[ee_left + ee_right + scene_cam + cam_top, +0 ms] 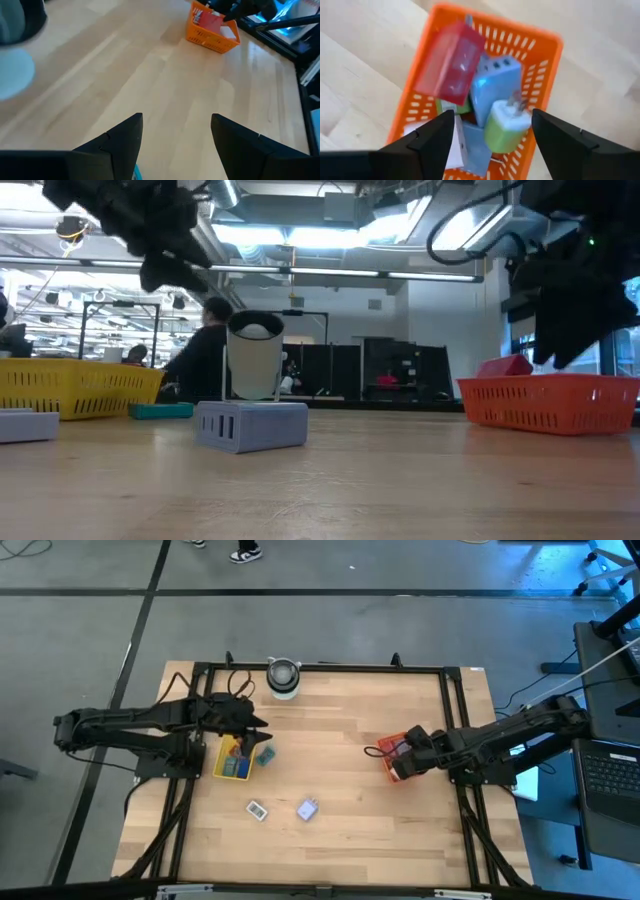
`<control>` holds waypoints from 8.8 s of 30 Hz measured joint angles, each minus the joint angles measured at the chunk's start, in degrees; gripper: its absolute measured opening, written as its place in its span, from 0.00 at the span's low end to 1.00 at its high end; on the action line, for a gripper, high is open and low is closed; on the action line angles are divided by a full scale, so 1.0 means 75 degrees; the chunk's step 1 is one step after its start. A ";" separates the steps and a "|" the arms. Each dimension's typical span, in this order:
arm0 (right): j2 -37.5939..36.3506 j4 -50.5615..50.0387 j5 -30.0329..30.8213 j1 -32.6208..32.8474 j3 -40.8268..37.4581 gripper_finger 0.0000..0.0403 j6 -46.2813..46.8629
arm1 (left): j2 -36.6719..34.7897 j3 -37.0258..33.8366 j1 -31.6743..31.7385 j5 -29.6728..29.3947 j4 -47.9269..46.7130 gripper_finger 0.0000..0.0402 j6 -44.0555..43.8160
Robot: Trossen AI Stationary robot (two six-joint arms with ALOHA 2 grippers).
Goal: Pick & Place Office items
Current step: Put the green charger adapter into the orange basket, then put the light blue digital clock into the yellow basket, then put the white digital clock into the yellow basket
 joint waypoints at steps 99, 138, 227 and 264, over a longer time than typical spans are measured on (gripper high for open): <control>0.0731 0.0242 0.2661 0.0923 0.2234 0.67 -0.2735 | 0.6507 0.3155 -0.0655 -0.0049 -0.3105 0.35 0.0496; 0.0729 0.0935 0.2366 0.0922 0.2231 0.67 -0.2759 | -0.0621 0.0480 -0.4374 -0.3686 -0.4861 0.35 -0.5066; 0.0729 0.1865 0.1702 0.0925 0.2231 0.67 -0.3107 | 0.3849 0.2392 -0.4958 -0.1230 -0.3279 0.56 0.2466; 0.0729 0.1890 0.1289 0.0989 0.2231 0.67 -0.3077 | 0.6575 0.2389 -0.5640 -0.0631 -0.2111 0.61 0.3451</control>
